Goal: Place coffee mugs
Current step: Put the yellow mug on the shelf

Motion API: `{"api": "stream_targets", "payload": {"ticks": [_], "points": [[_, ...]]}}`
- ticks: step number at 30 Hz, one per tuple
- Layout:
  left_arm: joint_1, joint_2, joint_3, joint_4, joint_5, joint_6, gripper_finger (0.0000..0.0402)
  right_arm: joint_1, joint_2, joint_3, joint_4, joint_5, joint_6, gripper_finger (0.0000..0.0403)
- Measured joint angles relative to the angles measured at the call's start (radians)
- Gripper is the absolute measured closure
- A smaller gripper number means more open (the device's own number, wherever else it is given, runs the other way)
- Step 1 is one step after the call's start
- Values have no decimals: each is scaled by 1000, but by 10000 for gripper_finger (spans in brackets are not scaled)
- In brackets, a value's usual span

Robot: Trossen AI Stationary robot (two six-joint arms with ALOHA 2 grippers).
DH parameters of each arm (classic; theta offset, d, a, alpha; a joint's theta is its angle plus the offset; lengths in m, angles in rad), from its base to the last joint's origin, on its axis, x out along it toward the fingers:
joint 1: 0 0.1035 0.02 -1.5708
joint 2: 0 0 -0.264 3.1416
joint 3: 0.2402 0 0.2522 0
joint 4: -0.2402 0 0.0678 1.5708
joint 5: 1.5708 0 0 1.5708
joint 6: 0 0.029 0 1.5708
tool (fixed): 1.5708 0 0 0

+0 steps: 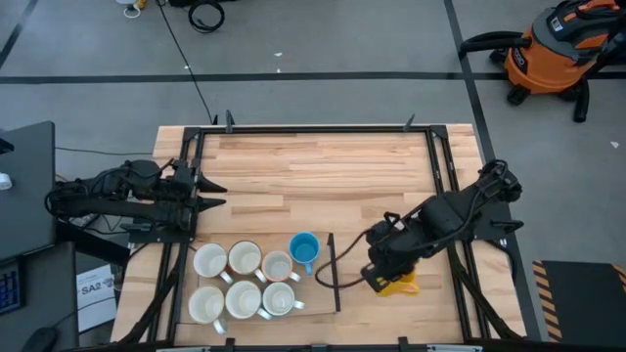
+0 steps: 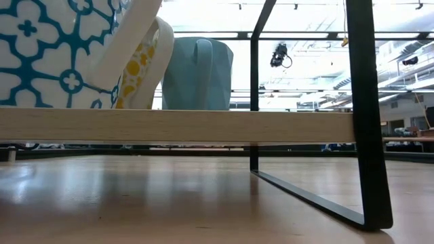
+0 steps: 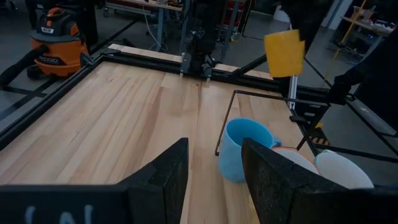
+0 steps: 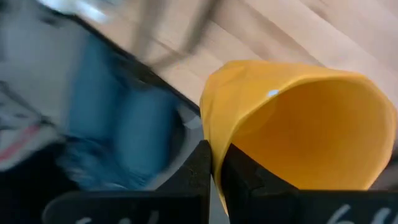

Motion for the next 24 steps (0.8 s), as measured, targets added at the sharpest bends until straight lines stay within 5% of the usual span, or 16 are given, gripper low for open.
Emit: {"api": "stream_targets", "payload": {"ticks": [9,24], "points": [[0,0,0,-1,0,-1,246,-37,0,25,321,122,-152,379],[0,0,0,-17,0,-3,246,-63,51,26,537,185,-294,379]]}}
